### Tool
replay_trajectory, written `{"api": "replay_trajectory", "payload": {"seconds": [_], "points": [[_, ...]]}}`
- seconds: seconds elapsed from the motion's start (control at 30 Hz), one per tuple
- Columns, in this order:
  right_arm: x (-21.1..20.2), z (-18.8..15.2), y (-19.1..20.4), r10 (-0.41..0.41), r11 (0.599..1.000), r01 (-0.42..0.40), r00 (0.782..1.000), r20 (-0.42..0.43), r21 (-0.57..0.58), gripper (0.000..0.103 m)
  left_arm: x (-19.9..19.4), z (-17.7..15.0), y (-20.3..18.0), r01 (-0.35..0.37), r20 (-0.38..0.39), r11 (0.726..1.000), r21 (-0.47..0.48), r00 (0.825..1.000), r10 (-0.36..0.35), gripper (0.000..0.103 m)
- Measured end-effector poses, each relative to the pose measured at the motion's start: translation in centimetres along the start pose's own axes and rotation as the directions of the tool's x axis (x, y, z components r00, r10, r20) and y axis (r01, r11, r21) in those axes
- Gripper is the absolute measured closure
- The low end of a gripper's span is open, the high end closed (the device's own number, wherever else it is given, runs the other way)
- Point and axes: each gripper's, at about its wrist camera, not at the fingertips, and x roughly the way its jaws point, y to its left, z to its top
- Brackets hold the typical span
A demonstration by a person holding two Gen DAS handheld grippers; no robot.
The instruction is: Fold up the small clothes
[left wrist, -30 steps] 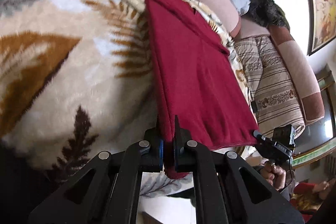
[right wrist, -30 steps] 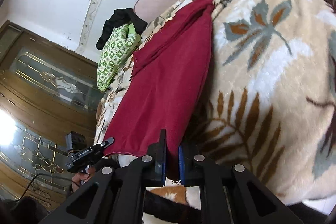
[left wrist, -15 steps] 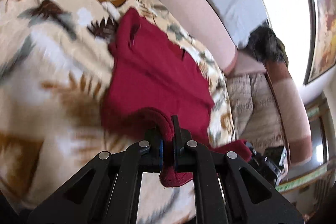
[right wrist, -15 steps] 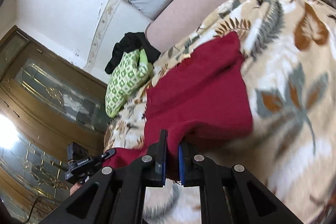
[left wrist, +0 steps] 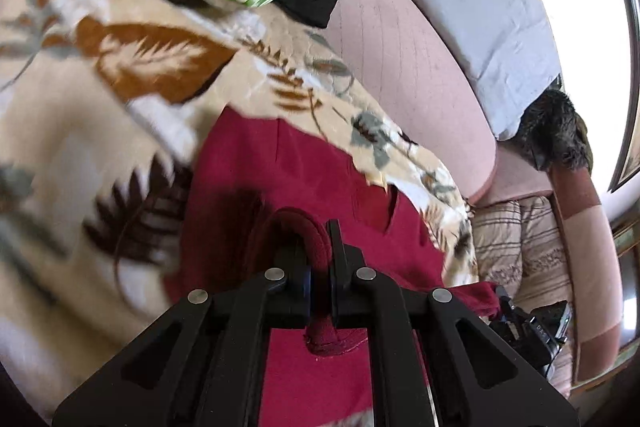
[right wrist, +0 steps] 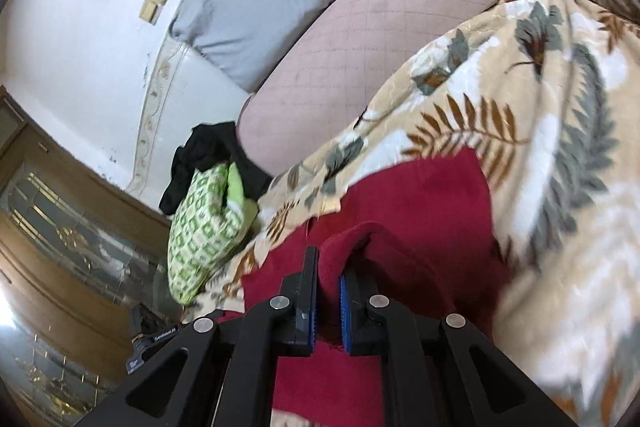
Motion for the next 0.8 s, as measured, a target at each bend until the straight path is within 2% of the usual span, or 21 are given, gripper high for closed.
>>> {"api": "replay_trajectory", "payload": {"seconds": [0.17, 0.27, 0.3, 0.33, 0.4, 0.43, 0.5, 0.53, 0.57, 0.63, 0.67, 0.73, 0.8], "points": [[3.2, 1.5, -2.0, 0.011, 0.999, -0.012, 1.0, 0.027, 0.046, 0.095, 4.4, 2.3, 0.5, -0.076, -0.021, 0.997, 0.023, 0.997, 0.076, 0.097], [4.6, 1.6, -3.6, 0.01, 0.998, -0.011, 1.0, 0.027, 0.066, 0.091, 6.3, 3.1, 0.7, -0.081, -0.047, 0.996, 0.026, 0.996, 0.082, 0.093], [4.9, 1.6, -4.3, 0.002, 0.996, -0.005, 0.999, 0.033, 0.092, 0.077, 6.7, 3.4, 0.6, -0.069, -0.057, 0.997, 0.034, 0.996, 0.071, 0.088], [5.1, 1.5, -4.8, -0.003, 0.993, -0.001, 0.999, 0.038, 0.118, 0.056, 6.7, 3.4, 0.5, -0.058, -0.061, 0.998, 0.037, 0.996, 0.06, 0.078], [4.7, 1.5, -5.7, 0.006, 0.987, -0.016, 0.998, 0.064, 0.162, 0.039, 6.3, 3.5, 0.3, -0.005, -0.07, 0.999, 0.037, 0.998, 0.007, 0.062], [4.4, 1.5, -5.7, 0.012, 0.986, -0.024, 0.997, 0.076, 0.162, 0.037, 5.9, 3.6, 0.1, 0.002, -0.067, 0.999, 0.042, 0.998, 0.001, 0.057], [3.8, 1.8, -5.6, 0.032, 0.988, -0.043, 0.997, 0.075, 0.151, 0.037, 4.5, 3.7, -0.3, -0.019, -0.025, 0.998, 0.053, 0.999, 0.02, 0.056], [3.5, 1.9, -5.5, 0.039, 0.988, -0.049, 0.997, 0.074, 0.148, 0.037, 3.2, 3.7, -0.6, -0.037, 0.031, 0.998, 0.06, 0.999, 0.035, 0.051], [3.2, 2.0, -5.3, 0.041, 0.99, -0.05, 0.996, 0.074, 0.135, 0.037, 2.1, 3.7, -1.1, -0.051, 0.09, 0.996, 0.069, 0.995, 0.044, 0.048], [2.3, 2.3, -4.5, 0.008, 0.996, -0.015, 0.997, 0.083, 0.085, 0.037, 0.8, 3.5, -2.2, -0.049, 0.158, 0.994, 0.1, 0.987, 0.033, 0.046], [2.0, 2.4, -4.0, -0.013, 0.998, 0.008, 0.996, 0.092, 0.055, 0.037, 0.5, 3.3, -3.1, -0.031, 0.17, 0.992, 0.119, 0.985, 0.011, 0.046], [1.7, 2.6, -2.1, -0.069, 0.997, 0.073, 0.993, 0.098, -0.032, 0.037, 1.7, 2.7, -5.2, 0.002, 0.126, 0.985, 0.17, 0.992, -0.024, 0.046], [2.8, 2.5, 1.1, -0.082, 0.983, 0.093, 0.994, 0.071, -0.157, 0.037, 4.3, 1.8, -7.6, -0.029, 0.078, 0.962, 0.271, 0.997, 0.008, 0.046]]}}
